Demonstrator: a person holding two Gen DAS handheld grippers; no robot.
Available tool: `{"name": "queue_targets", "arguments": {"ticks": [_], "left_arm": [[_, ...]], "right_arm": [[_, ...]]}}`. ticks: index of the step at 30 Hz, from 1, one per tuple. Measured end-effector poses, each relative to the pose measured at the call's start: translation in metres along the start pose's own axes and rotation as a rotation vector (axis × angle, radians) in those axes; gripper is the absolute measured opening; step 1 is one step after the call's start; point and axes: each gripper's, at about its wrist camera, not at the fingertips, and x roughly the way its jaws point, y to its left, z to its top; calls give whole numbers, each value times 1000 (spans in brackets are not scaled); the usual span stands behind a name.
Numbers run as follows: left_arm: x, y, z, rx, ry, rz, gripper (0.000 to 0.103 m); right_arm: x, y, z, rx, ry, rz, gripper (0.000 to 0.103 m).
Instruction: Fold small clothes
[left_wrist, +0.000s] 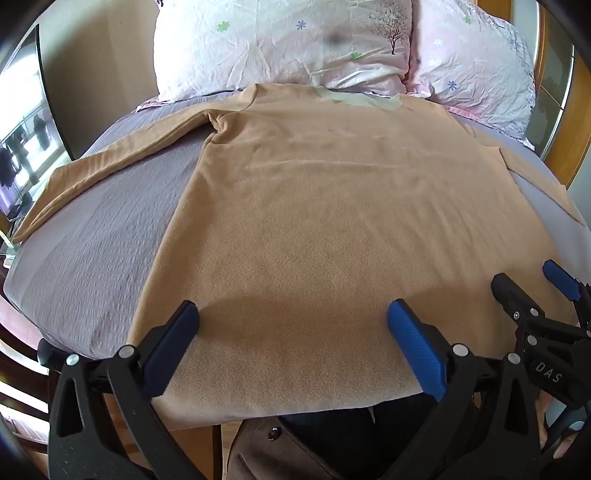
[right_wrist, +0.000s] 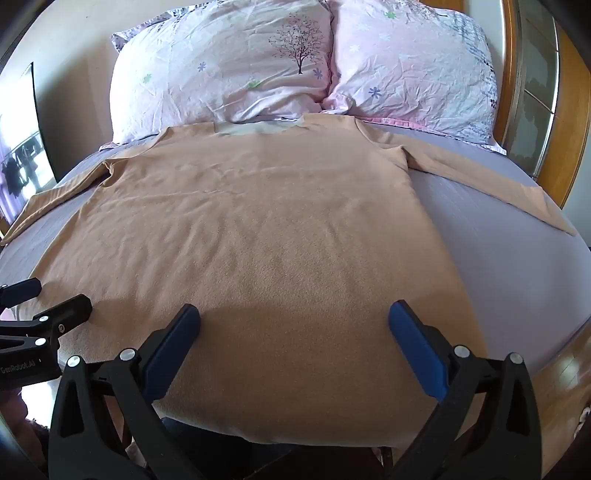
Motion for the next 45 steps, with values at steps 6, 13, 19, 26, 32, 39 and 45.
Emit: {"name": "queue_targets", "arguments": {"ticks": [6,13,19,26,32,39,45], "left_arm": [[0,0,1,0,1,0,101],[2,0,5,-2,5,0,101],[0,0,0,0,-4,0,101],[0,0,0,0,-5,0,101],[0,0,0,0,-6,0,101],[0,0,0,0,-6,0,101],[0,0,0,0,-7,0,101]], "right_arm": [[0,-1,0,0,0,1,102],[0,-1,0,0,-3,1,102],[-1,-2,0,1,-5,1,102],[-1,-2,-1,1,-6,1,102],[-1,-2,-1,1,-7,1,102],[-1,-2,-1,1,-8,1,102],[0,-2,-2,1,-9,1,102]]}}
